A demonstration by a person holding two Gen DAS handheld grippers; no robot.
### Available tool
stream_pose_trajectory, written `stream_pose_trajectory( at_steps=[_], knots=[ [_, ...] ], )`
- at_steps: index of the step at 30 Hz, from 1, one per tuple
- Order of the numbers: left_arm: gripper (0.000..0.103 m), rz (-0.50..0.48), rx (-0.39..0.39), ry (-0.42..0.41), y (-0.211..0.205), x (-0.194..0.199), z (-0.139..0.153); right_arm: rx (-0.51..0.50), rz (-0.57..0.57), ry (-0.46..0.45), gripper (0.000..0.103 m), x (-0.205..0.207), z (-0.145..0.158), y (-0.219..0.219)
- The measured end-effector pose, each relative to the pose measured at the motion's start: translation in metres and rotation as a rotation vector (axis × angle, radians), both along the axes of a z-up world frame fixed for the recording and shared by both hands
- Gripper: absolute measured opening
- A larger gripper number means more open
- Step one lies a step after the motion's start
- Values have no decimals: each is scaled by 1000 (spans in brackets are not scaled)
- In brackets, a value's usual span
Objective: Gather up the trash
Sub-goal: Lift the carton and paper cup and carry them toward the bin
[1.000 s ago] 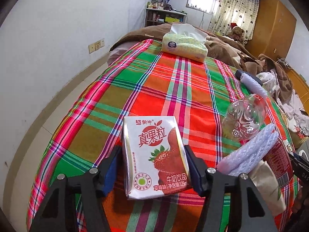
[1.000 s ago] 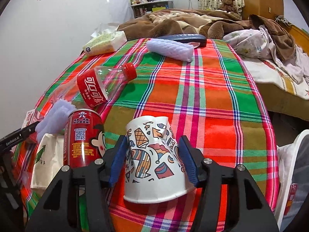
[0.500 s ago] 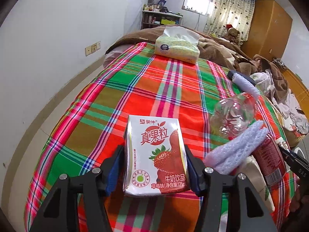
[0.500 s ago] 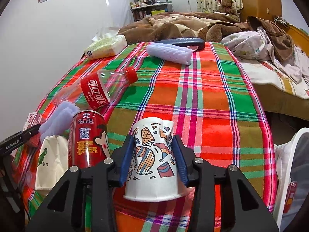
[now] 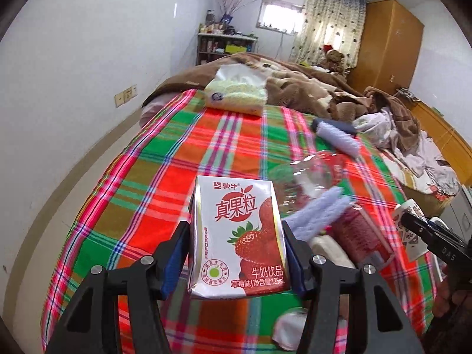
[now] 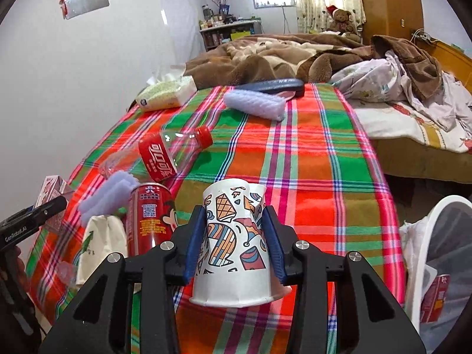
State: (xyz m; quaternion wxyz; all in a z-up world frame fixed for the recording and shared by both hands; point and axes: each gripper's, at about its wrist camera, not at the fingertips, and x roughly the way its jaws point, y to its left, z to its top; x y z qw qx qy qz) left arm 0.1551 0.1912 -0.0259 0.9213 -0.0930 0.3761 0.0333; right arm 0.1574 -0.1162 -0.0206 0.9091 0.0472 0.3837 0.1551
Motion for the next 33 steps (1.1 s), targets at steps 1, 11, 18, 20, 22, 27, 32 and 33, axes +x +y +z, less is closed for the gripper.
stream_pose_trajectory(
  at_steps=[1,11,18,20,22,27,32,33],
  knots=[
    [59,-9,-1,-9,-4,-1,4,6,-4,-6,41,-2,2,-3],
    [59,-130,-8,-64,-59,-12,29,31,-53,-51,41,-23,19,-34],
    [59,-232,-13,-91,-109,-18,41,41,-110,-81,41,-38,28,-67],
    [59,-260,-14,-98,-124,-19,44,40,-131,-88,41,-42,30,-77],
    [59,-288,-14,-105,-140,-20,47,41,-152,-95,41,-45,31,-86],
    [59,-357,-14,-116,-178,-22,52,34,-199,-107,41,-54,32,-109],
    [59,-429,-16,-124,-215,-23,55,33,-248,-115,41,-61,34,-133],
    [59,-442,-15,-126,-222,-23,56,34,-255,-116,41,-61,35,-137]
  ],
)
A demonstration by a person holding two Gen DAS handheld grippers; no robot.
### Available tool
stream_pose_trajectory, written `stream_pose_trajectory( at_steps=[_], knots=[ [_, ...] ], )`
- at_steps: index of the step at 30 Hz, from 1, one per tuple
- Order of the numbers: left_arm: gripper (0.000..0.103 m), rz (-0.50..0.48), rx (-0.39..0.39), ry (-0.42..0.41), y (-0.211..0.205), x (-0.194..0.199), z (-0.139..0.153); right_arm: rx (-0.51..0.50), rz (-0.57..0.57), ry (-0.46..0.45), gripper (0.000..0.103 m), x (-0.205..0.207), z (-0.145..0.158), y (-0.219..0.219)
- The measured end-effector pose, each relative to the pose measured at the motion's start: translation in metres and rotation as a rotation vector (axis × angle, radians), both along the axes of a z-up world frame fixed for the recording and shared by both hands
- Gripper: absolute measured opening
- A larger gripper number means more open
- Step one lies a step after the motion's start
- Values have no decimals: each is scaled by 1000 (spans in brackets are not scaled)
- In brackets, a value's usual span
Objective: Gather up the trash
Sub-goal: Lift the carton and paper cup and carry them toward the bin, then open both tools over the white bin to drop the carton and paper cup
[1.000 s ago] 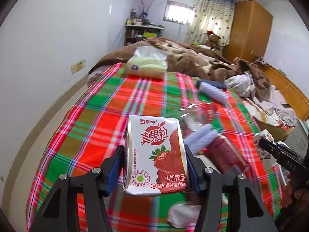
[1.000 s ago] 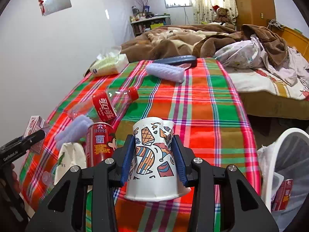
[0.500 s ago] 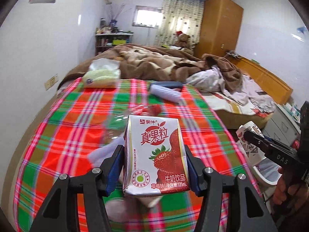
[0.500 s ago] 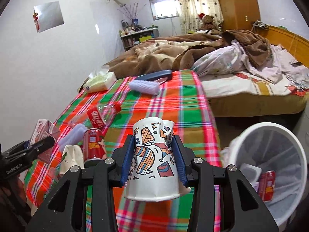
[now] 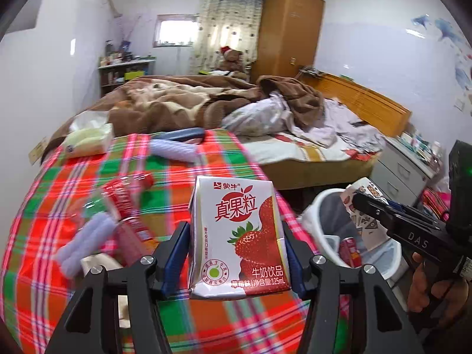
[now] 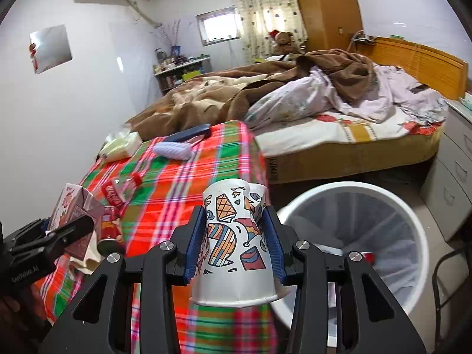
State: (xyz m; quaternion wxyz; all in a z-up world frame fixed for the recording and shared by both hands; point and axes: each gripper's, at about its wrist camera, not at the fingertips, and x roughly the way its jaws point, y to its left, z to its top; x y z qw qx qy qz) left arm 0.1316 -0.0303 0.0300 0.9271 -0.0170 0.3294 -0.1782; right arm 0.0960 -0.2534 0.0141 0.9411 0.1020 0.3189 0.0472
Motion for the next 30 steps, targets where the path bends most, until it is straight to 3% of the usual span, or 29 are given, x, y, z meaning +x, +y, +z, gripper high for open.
stream_pose_trajectory(
  at_steps=[13,30],
  knots=[
    [59,-184,15,9,-95,-2,-7,-8,-131,25,42,-10,-12,-56],
    [59,-331,28,94,-179,5,-42,-18,-230,166,44,-10,-54,-107]
  ],
)
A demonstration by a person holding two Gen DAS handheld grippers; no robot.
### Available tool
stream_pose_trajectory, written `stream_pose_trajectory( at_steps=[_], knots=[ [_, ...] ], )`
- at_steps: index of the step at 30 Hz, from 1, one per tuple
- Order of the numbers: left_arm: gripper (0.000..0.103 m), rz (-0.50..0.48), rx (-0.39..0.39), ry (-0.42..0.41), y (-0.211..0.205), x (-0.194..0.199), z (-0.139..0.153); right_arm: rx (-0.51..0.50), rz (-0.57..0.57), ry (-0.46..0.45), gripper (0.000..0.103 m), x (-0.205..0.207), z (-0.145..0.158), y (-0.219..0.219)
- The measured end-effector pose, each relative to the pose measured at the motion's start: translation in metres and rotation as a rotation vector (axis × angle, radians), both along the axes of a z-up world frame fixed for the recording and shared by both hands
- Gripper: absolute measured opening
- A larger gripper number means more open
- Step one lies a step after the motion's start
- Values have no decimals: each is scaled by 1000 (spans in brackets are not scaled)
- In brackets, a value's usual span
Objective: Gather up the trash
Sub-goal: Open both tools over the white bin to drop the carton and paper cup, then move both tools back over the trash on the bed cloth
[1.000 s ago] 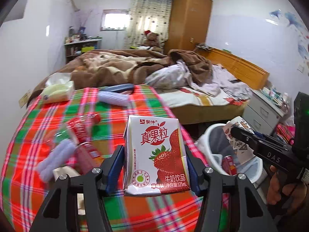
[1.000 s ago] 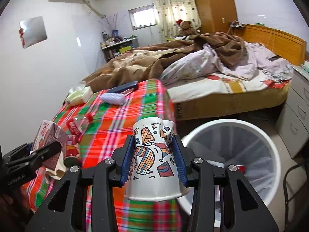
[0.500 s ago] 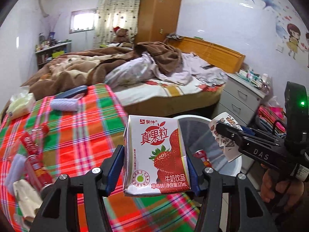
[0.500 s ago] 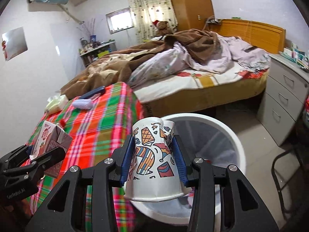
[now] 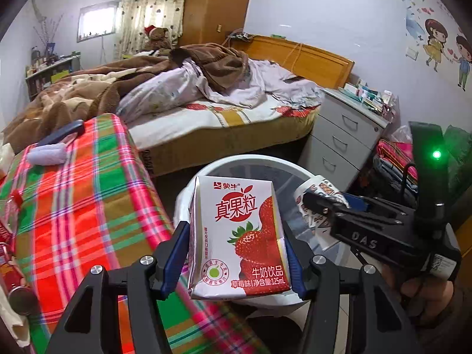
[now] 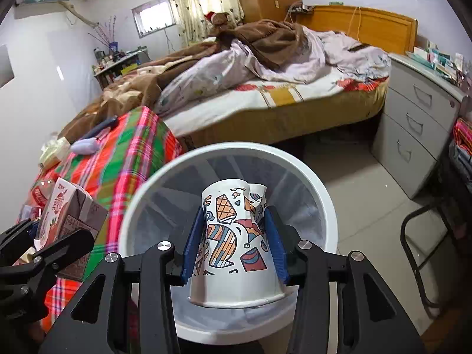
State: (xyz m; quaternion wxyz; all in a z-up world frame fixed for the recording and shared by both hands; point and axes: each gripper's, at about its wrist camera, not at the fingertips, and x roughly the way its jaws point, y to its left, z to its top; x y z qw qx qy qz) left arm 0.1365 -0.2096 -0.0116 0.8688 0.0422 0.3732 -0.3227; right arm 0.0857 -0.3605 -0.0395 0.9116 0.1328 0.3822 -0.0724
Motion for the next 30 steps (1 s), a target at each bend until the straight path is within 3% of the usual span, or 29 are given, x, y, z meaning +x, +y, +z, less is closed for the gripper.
stream_pose_trajectory(
  at_steps=[8,11,15,30],
  knots=[
    [59,-30,7,8,-15,-1,-7,-20,-5,24,48,-2,-4,-9],
    [64,-24,-1,13,-15,-1,-8,-27,-10,26,50,-3,-4,-9],
    [68,-18,-2,3,-13,-3,-5,-23,-12,5,63,-7,-2,-9],
    [68,46,-19,-23,20,-14,8,-20,1,-36,63,-11,11,7]
  ],
)
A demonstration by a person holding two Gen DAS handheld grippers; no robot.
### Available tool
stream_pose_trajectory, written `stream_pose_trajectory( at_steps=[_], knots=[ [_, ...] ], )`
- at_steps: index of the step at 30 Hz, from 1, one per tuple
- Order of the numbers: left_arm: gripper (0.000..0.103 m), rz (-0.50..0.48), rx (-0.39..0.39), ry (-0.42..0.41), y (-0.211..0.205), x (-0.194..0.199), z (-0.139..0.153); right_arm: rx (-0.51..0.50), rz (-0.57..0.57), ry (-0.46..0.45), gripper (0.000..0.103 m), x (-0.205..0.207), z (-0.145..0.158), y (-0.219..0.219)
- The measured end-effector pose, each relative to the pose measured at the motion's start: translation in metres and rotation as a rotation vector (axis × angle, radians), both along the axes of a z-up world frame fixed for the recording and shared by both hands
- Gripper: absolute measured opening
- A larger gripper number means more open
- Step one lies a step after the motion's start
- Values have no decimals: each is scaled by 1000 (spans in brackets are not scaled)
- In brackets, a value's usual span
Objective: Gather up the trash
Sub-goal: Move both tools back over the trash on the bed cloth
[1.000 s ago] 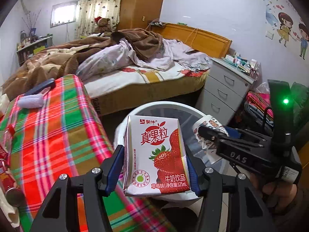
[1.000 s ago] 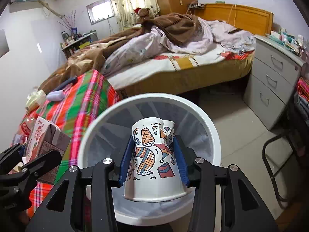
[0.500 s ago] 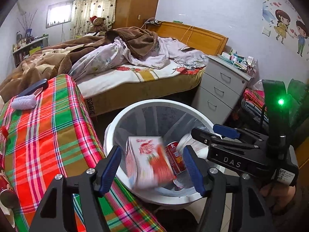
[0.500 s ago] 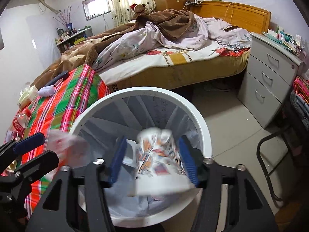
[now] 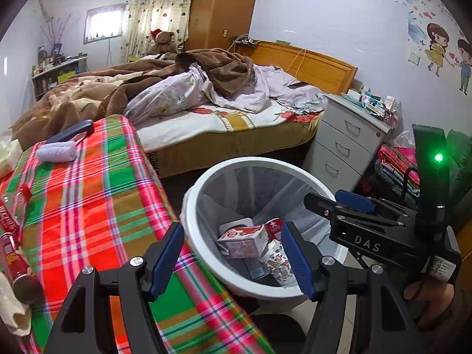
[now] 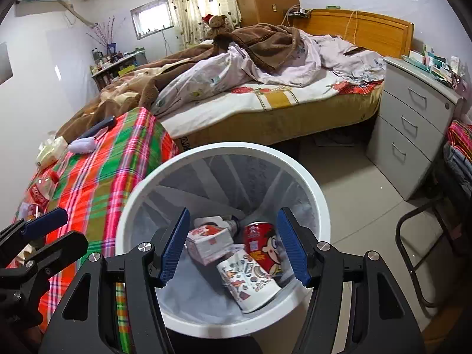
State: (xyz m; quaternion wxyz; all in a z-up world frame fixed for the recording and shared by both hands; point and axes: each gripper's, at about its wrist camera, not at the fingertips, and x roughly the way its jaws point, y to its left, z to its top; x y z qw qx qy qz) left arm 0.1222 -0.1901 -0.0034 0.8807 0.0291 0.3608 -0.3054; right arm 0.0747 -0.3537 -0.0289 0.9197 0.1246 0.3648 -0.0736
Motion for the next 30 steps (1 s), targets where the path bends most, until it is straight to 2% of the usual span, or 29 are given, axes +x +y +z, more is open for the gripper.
stream_pose_trajectory(
  at_steps=[18,30],
  knots=[
    [68,132,-24,-82,75,-29,25,-7,100,-82,63,-6,21,55],
    [68,259,-28,-119,146,-45,33,-1,216,-120,63,-2,30,107]
  ],
)
